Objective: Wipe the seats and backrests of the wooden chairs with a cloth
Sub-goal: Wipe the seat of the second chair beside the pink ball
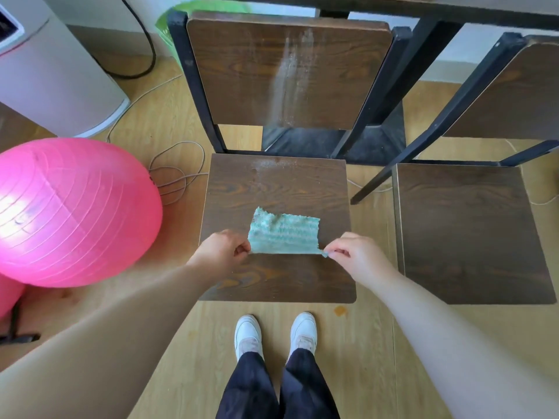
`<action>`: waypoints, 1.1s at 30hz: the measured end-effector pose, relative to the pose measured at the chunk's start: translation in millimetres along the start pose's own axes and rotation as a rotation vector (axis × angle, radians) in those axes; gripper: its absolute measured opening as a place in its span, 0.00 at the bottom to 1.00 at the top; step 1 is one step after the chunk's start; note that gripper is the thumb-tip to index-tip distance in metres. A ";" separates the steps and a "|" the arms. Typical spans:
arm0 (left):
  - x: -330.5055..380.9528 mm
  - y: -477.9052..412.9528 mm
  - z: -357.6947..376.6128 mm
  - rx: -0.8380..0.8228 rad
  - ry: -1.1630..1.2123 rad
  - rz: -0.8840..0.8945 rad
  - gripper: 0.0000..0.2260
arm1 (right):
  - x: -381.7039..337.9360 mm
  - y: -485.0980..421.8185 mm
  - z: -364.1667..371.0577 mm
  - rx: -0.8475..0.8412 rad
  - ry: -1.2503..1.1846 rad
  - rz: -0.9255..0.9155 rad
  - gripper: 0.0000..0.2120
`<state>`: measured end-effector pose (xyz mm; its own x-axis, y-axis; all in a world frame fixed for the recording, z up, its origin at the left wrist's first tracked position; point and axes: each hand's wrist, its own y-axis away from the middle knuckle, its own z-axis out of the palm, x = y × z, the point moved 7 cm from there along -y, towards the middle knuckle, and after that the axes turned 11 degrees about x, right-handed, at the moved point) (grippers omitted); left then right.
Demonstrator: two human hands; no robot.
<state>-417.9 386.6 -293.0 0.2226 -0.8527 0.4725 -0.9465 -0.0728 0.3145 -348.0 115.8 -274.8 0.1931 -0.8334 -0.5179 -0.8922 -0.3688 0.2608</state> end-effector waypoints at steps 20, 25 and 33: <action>-34.4 -1.9 35.0 0.049 0.192 -0.383 0.02 | 25.4 0.1 46.4 0.015 -0.329 0.460 0.06; -43.3 -38.9 29.2 0.062 0.273 -0.496 0.02 | 23.8 -45.8 44.1 0.036 -0.260 0.495 0.07; -46.8 -67.0 37.1 0.020 0.211 -0.460 0.08 | 30.4 -79.1 56.2 -0.017 0.005 0.487 0.15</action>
<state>-373.6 412.2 -366.7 0.6580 -0.6071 0.4454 -0.7431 -0.4281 0.5143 -294.4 142.7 -357.0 -0.2432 -0.9128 -0.3281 -0.8723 0.0579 0.4856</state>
